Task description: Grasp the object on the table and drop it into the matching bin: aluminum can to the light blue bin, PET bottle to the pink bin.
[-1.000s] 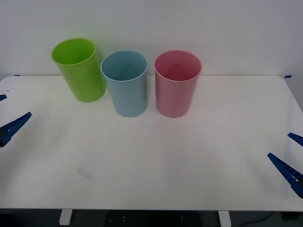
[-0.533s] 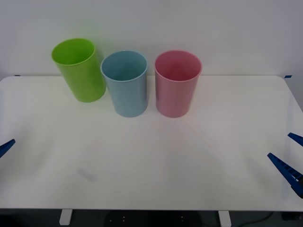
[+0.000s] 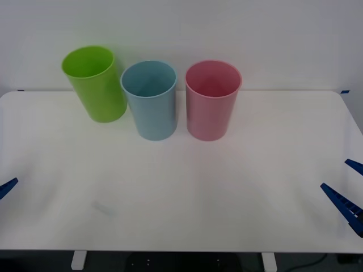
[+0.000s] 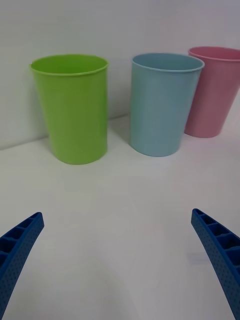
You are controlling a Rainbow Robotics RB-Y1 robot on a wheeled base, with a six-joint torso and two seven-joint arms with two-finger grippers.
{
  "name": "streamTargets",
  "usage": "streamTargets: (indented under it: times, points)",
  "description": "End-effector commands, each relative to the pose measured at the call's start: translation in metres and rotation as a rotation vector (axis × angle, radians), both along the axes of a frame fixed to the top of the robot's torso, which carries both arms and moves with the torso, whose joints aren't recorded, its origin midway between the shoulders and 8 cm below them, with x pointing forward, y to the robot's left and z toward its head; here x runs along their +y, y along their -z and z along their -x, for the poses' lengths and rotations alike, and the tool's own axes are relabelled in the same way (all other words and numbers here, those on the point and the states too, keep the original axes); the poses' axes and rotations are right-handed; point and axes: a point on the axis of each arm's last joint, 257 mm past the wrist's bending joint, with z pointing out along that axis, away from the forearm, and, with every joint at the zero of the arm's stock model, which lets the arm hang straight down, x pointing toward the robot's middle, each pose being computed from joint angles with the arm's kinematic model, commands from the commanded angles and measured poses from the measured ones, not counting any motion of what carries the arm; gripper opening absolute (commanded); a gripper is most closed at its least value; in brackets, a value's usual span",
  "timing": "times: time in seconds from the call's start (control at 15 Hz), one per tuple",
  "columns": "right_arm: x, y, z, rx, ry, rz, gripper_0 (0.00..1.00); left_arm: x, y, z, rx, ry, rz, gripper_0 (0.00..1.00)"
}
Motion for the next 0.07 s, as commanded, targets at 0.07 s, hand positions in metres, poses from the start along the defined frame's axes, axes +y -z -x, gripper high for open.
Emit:
streamTargets:
  times: [0.07]
  points:
    - [0.0,0.0,0.0,0.0,0.0,0.0,1.0,0.0,0.0002,-0.0001,0.0,-0.001,0.001,1.0]
